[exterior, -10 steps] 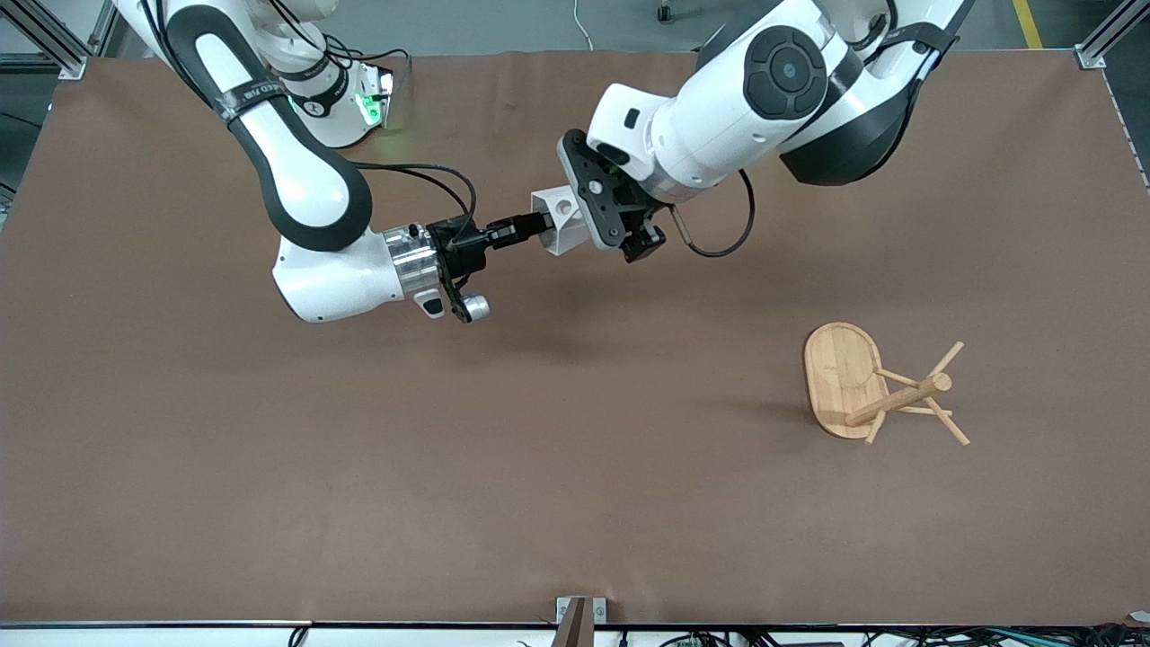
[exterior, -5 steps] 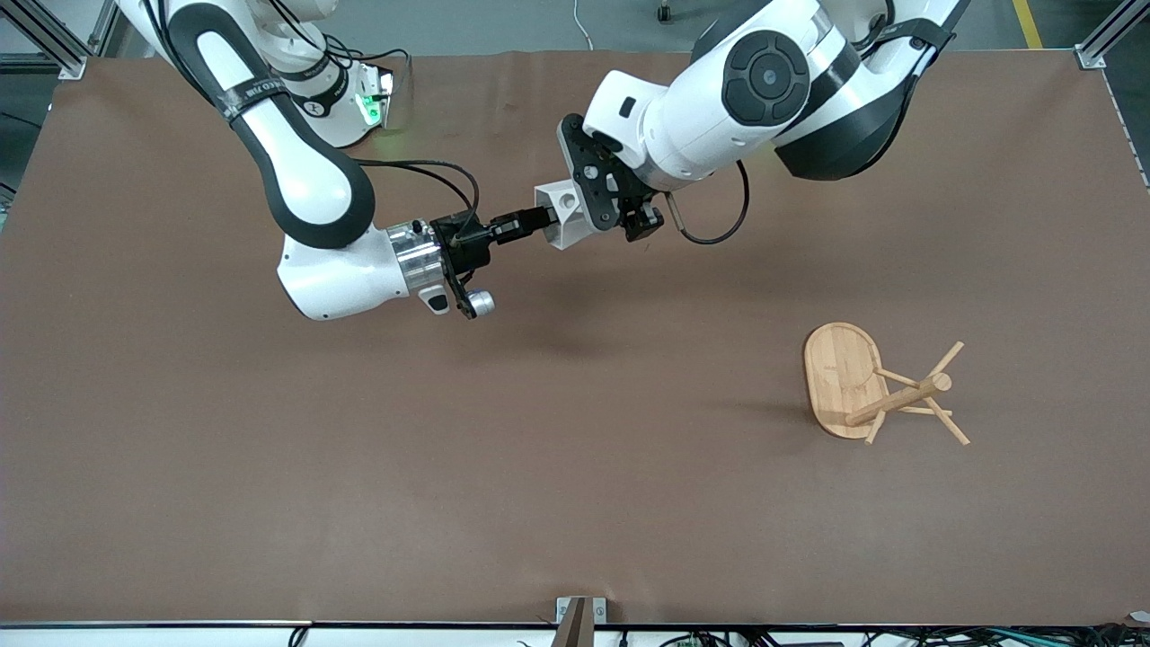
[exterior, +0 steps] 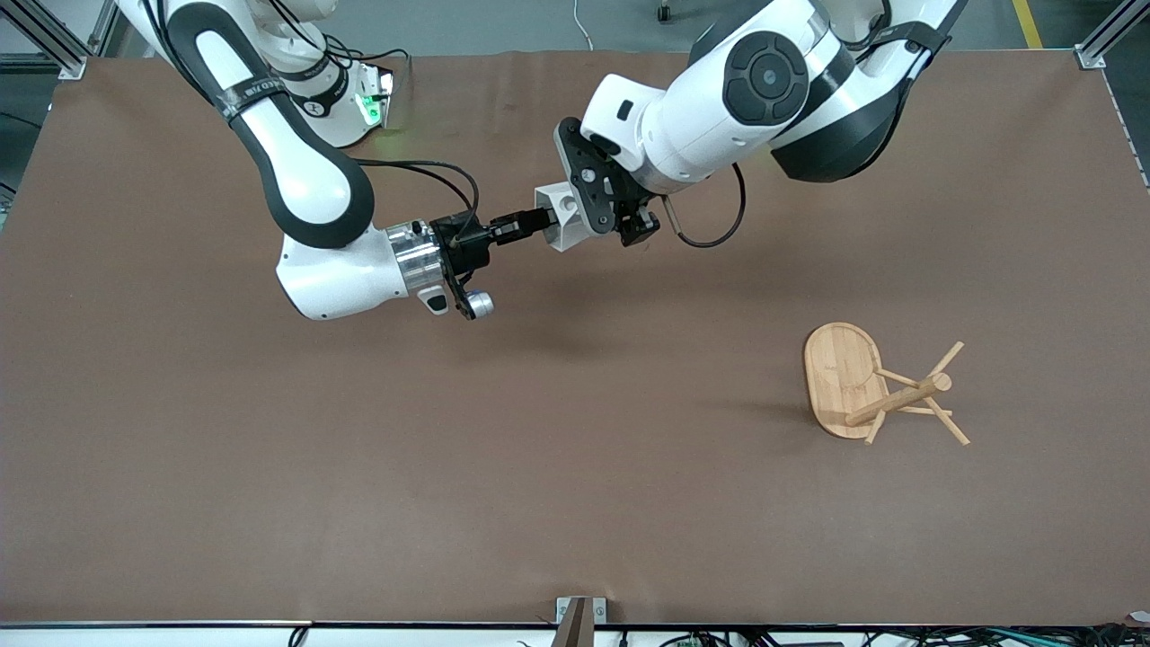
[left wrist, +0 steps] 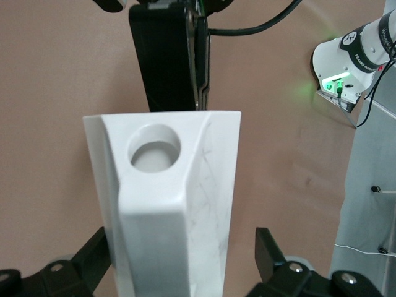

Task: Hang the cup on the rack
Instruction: 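Close the left gripper on the cup's body beside the right gripper, then carry the cup toward the rack while the right gripper opens, withdraws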

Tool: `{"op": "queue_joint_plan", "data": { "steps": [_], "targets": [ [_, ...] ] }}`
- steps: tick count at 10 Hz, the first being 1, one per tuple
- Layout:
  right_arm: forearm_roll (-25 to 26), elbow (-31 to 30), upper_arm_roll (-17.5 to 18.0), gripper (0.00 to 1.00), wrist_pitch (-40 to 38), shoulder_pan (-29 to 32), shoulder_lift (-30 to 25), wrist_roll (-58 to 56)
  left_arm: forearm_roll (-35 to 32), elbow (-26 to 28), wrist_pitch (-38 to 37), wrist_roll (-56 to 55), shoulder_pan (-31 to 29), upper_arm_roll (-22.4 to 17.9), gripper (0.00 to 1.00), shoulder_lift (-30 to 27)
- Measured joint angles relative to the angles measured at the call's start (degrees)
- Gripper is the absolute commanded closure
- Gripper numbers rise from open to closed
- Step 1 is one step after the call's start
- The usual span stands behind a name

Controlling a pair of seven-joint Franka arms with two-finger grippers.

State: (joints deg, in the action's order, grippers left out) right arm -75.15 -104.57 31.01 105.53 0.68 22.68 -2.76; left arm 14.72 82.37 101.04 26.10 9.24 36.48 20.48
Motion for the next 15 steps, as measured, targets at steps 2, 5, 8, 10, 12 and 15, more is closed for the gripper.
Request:
{"op": "queue_joint_plan", "data": {
  "steps": [2,5,8,10,12,15],
  "targets": [
    [0.0,-0.1,0.1,0.99,0.1,0.0,0.0,0.0,-0.1,0.5,0.1,0.0,-0.1,0.0,0.35,-0.3],
    [-0.1,-0.1,0.8,0.99,0.9,0.0,0.0,0.7,-0.3,1.2,0.0,0.2,-0.9,-0.1,0.68,-1.1],
    [-0.1,-0.1,1.2,0.67,1.2,-0.1,0.0,1.0,-0.3,1.9,0.1,0.2,-1.2,0.0,0.99,-1.7],
    [-0.1,0.0,1.2,0.0,0.7,0.1,0.0,2.1,-1.2,2.0,0.1,-0.2,-1.5,0.1,1.0,-1.9],
    [-0.1,0.1,1.1,0.0,-0.2,0.6,0.0,2.3,-2.1,2.2,0.0,-2.0,-1.8,0.1,1.0,-2.4],
    [-0.1,0.1,0.9,0.0,0.6,1.0,0.0,2.6,-4.0,2.3,0.0,-6.8,-2.4,-0.1,1.0,-2.7]
  ]
}}
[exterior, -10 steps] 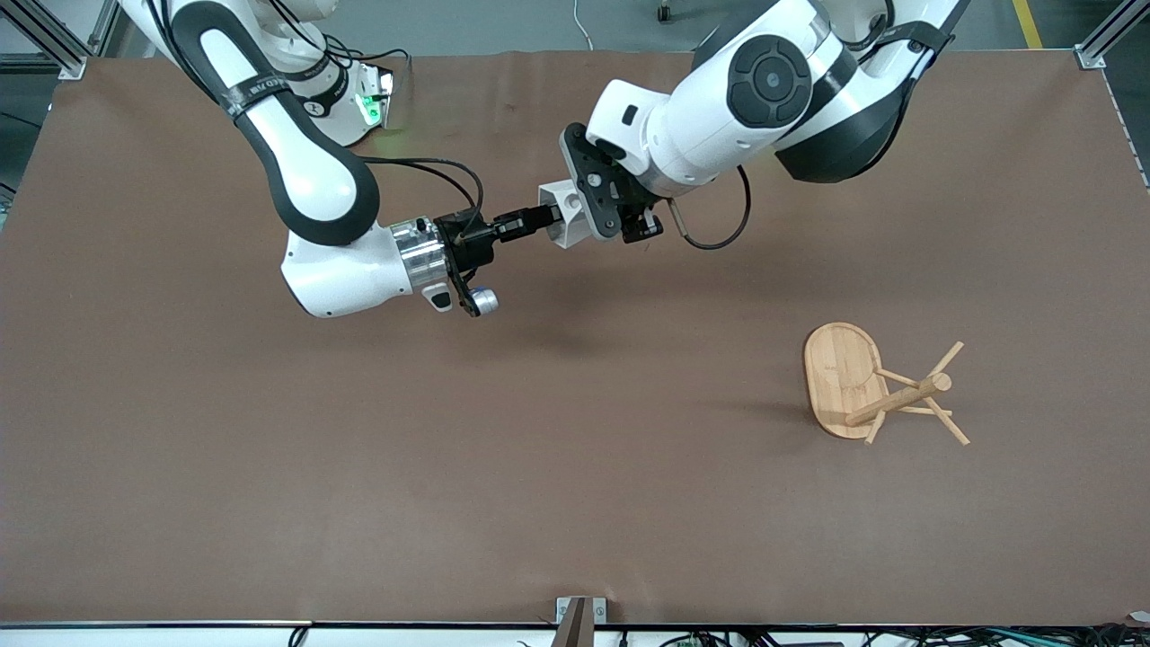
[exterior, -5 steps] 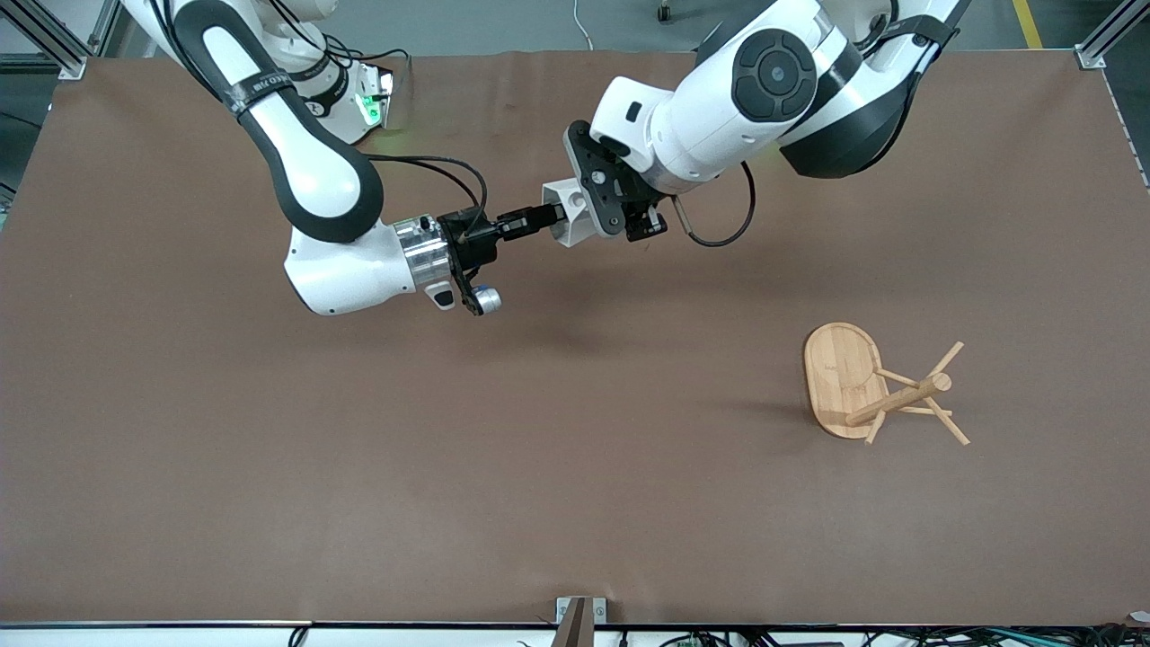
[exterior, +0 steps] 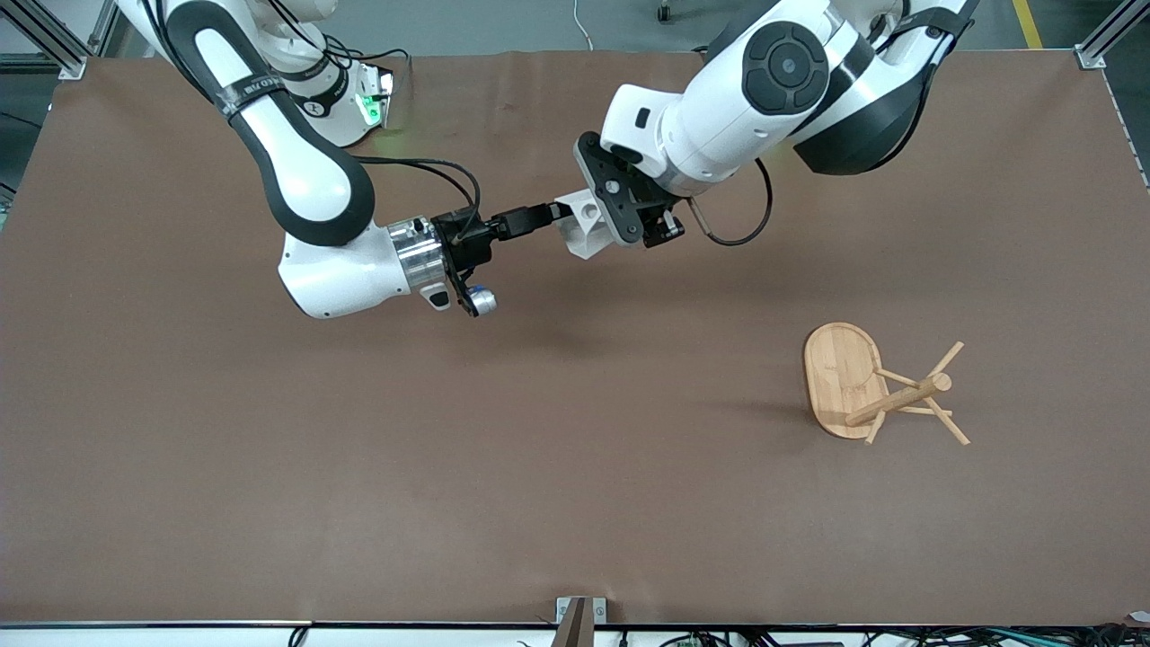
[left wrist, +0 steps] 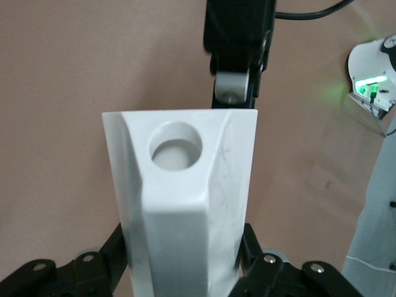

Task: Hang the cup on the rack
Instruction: 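Carry the cup toward the rack while the right gripper opens, withdraws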

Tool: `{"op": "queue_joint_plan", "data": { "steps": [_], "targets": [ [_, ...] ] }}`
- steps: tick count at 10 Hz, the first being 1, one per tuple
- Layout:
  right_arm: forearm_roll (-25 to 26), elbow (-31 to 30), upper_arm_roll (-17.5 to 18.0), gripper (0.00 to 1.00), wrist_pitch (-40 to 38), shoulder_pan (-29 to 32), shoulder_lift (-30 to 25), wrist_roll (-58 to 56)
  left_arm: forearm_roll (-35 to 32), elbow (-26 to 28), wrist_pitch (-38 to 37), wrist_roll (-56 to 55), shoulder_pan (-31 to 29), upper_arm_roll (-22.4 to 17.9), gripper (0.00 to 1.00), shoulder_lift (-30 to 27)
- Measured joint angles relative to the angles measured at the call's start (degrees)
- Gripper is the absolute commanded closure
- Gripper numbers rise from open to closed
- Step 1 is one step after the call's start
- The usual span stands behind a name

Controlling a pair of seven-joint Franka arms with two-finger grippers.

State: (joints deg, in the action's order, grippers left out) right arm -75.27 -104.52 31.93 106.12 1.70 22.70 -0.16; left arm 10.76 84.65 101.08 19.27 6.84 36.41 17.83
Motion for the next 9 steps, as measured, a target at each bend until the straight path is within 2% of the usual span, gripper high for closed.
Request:
{"op": "queue_joint_plan", "data": {
  "steps": [2,3,5,7,9],
  "targets": [
    [2.1,0.1,-1.5,0.0,-0.2,1.8,-0.1,0.1,-4.2,0.3,0.0,-3.8,-2.0,-0.4,1.0,-0.1],
    [5.5,0.3,-4.1,0.0,-2.3,3.3,-0.6,0.1,-5.3,0.7,-0.1,-4.3,-4.3,-0.7,1.0,-0.1],
    [14.0,1.1,-12.6,0.0,-8.5,5.0,-2.7,0.1,-7.1,1.9,-0.3,-8.9,-8.9,-0.8,1.0,-0.7],
    [26.1,3.1,-20.5,0.0,-15.0,5.5,-4.4,0.0,-9.3,4.4,0.6,-13.0,-12.9,-0.9,1.0,-1.3],
    [40.9,4.8,-26.3,0.0,-16.6,5.5,-4.7,-3.5,-9.6,7.8,4.0,-13.6,-18.9,-0.8,1.0,-1.9]
  ]
}}
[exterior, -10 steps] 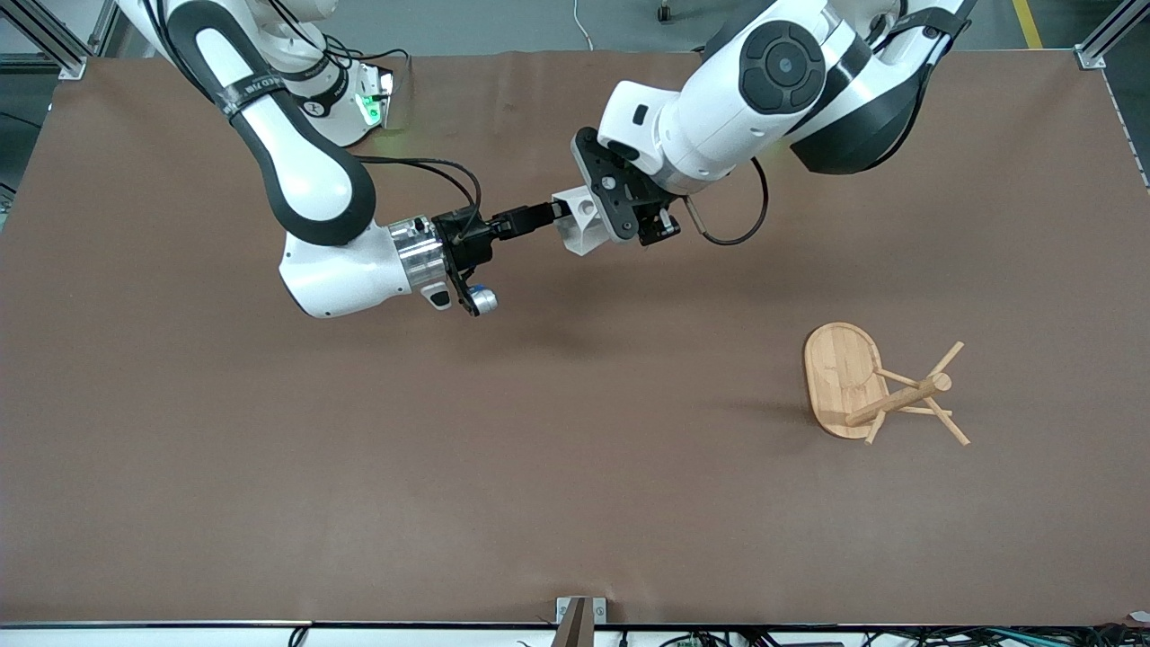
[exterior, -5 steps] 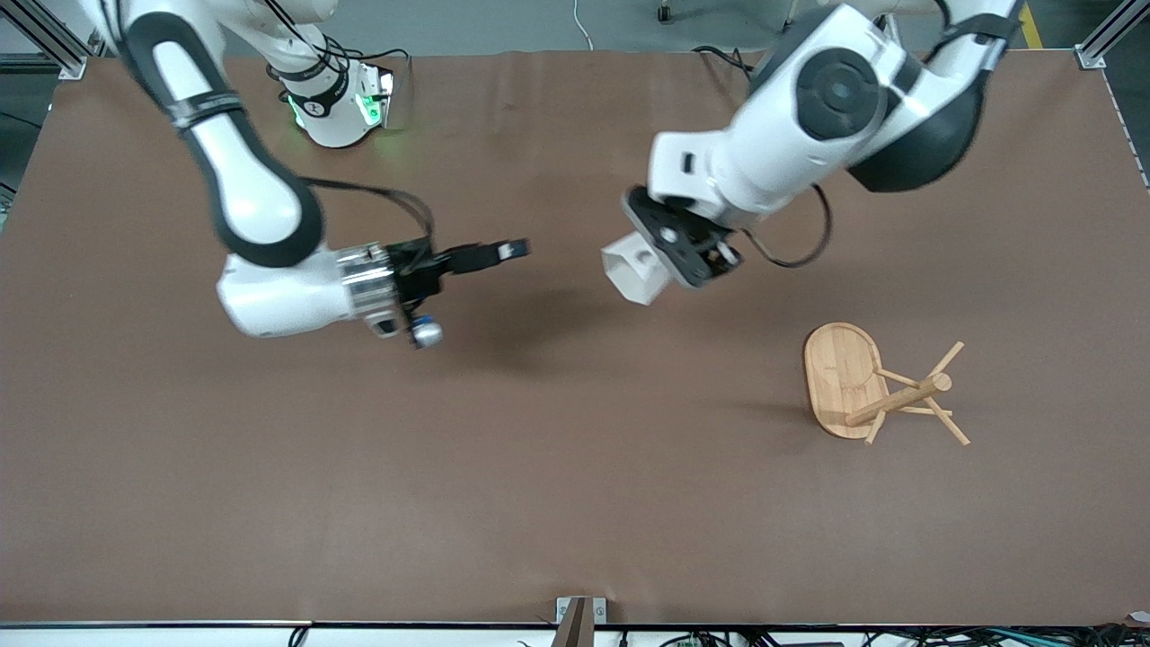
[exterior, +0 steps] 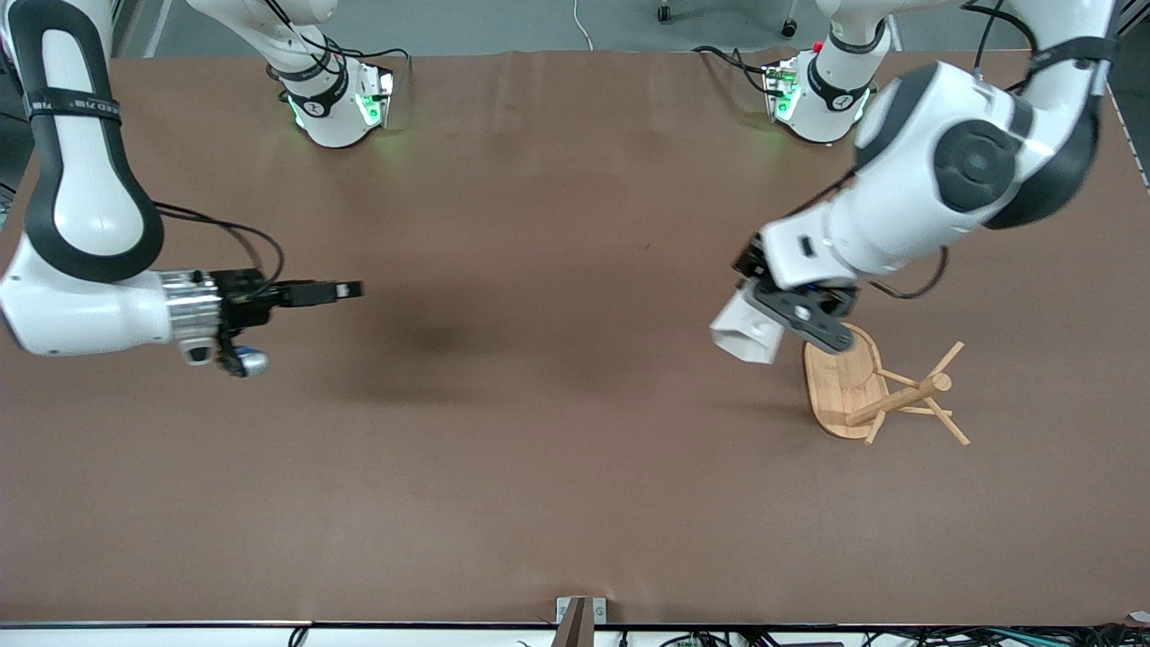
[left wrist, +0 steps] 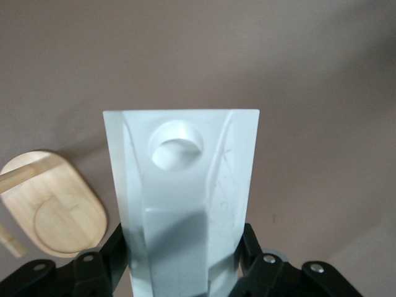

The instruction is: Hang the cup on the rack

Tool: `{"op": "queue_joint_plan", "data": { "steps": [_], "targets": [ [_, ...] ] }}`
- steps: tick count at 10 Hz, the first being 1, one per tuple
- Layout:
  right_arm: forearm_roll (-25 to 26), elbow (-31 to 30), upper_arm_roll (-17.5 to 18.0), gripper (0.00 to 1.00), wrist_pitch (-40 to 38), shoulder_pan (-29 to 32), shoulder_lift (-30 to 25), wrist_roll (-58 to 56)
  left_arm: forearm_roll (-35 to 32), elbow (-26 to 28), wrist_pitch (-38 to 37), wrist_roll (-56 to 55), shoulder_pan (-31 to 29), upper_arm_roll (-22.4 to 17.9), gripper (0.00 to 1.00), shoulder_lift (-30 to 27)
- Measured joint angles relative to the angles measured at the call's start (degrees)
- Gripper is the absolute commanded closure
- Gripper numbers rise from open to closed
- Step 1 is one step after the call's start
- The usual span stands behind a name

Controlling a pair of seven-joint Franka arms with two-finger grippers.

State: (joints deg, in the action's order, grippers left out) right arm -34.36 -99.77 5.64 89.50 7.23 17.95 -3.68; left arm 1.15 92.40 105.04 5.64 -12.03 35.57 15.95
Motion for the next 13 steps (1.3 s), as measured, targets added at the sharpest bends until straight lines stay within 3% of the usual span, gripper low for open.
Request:
{"op": "queue_joint_plan", "data": {
  "steps": [3,5,10,13],
  "targets": [
    [21.9,6.6,-8.7,0.0,4.2,0.2,-0.2,-14.2,0.0,8.4,9.5,0.1,-6.8,0.0,1.0,-1.7],
    [29.9,12.8,-10.1,0.0,6.2,0.1,-2.0,-15.1,0.0,10.8,13.3,0.4,-9.4,0.0,1.0,-1.5],
    [31.3,15.2,-9.9,0.0,-1.1,-0.4,-12.4,2.6,0.0,12.8,17.3,0.4,-12.4,0.0,1.0,0.4],
    [32.0,15.2,-10.1,0.0,-2.3,-0.1,-16.0,3.4,0.0,12.9,17.3,0.4,-13.1,0.0,1.0,1.0]
  ]
}}
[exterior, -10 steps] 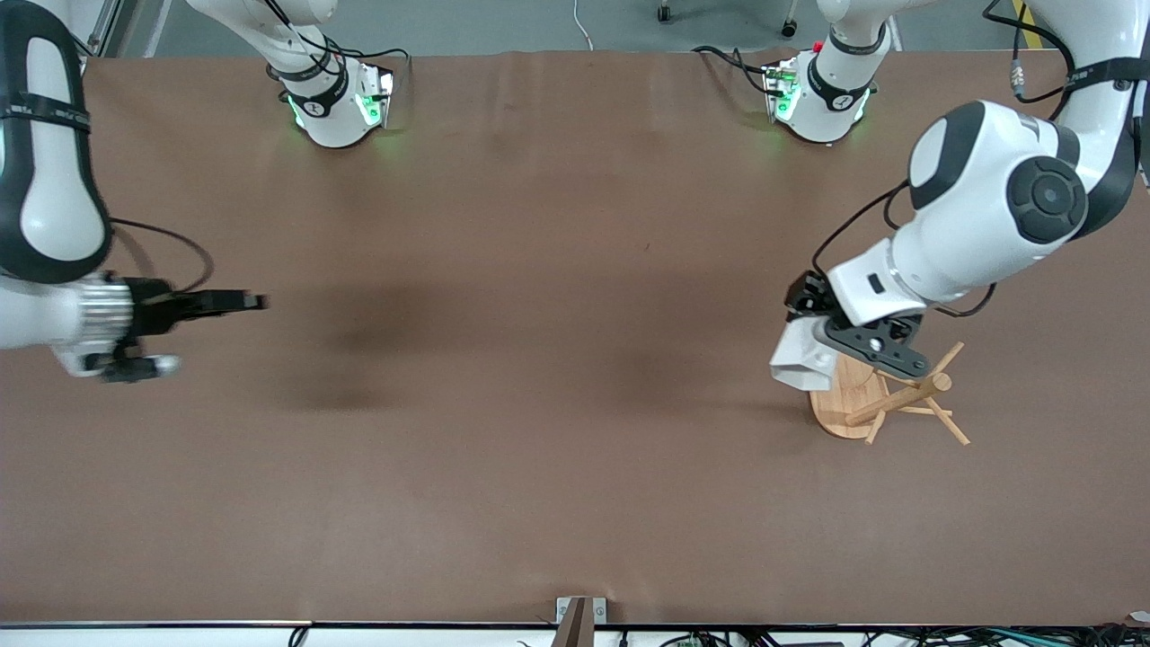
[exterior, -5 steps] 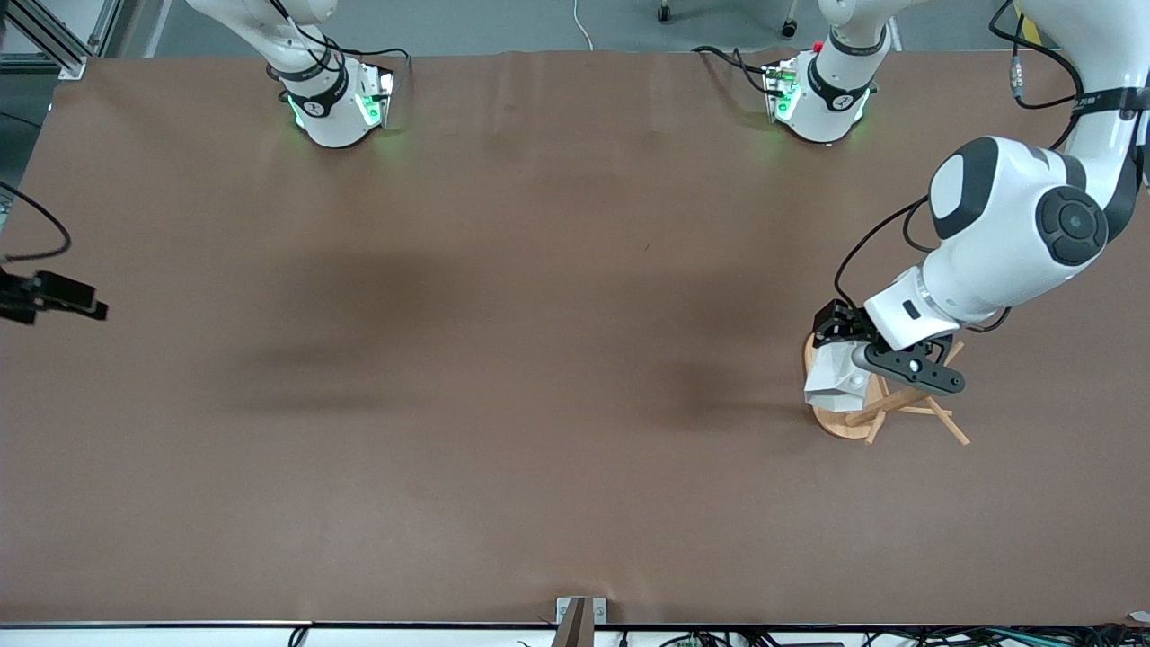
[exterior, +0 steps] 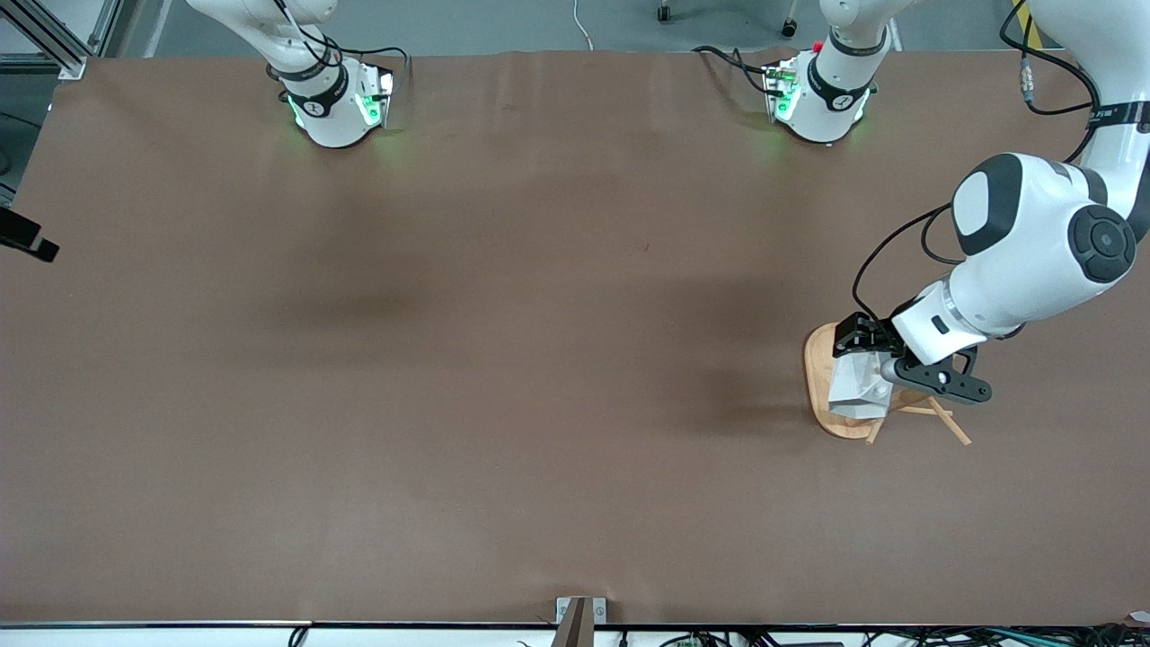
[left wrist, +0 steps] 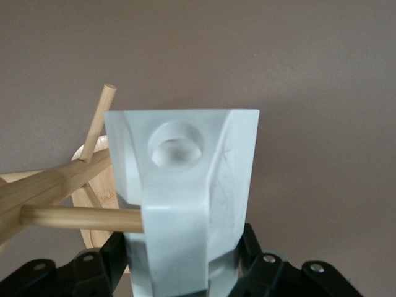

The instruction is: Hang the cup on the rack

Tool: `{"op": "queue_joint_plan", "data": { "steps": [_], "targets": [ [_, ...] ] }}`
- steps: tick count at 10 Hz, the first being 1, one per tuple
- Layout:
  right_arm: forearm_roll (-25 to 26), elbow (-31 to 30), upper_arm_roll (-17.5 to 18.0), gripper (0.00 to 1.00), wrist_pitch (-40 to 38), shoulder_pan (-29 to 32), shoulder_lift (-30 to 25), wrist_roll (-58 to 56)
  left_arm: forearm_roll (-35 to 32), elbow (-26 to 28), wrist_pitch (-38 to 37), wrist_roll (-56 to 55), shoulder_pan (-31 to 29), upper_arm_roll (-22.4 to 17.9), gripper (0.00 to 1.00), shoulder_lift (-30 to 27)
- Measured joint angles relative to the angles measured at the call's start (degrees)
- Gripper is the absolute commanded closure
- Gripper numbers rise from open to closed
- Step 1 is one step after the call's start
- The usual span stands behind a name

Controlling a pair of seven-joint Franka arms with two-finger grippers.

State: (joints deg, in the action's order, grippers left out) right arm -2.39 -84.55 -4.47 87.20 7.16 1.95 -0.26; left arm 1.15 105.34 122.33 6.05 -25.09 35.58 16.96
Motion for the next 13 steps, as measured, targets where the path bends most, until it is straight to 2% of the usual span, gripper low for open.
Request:
{"op": "queue_joint_plan", "data": {
  "steps": [4,6,7,8,9,13],
  "targets": [
    [0.9,0.1,-0.1,0.0,-0.1,0.1,0.0,-3.1,0.0,0.3,0.0,0.0,-0.7,-0.1,0.96,0.8],
    [2.1,0.0,0.2,0.0,-0.4,0.0,0.0,-4.1,0.0,0.3,-0.3,-0.2,-1.3,-0.2,0.89,1.0],
    [2.8,-0.1,0.2,0.0,-0.4,-0.1,0.0,-4.2,0.0,0.4,-1.0,-0.2,-1.7,-0.2,0.73,1.0],
    [3.0,-0.1,0.2,0.0,-0.4,-0.1,0.0,-4.2,0.0,0.4,-1.5,-0.2,-2.1,-0.2,0.25,1.0],
    [3.2,-0.1,0.2,0.0,-0.4,-0.1,0.0,-4.4,0.0,0.3,-1.9,-0.3,-2.3,-0.2,0.0,1.0],
    [3.3,-0.1,0.2,0.0,-0.4,-0.1,0.0,-4.6,0.0,-1.0,-5.3,-0.5,-2.3,-0.1,0.0,-0.8]
  ]
}}
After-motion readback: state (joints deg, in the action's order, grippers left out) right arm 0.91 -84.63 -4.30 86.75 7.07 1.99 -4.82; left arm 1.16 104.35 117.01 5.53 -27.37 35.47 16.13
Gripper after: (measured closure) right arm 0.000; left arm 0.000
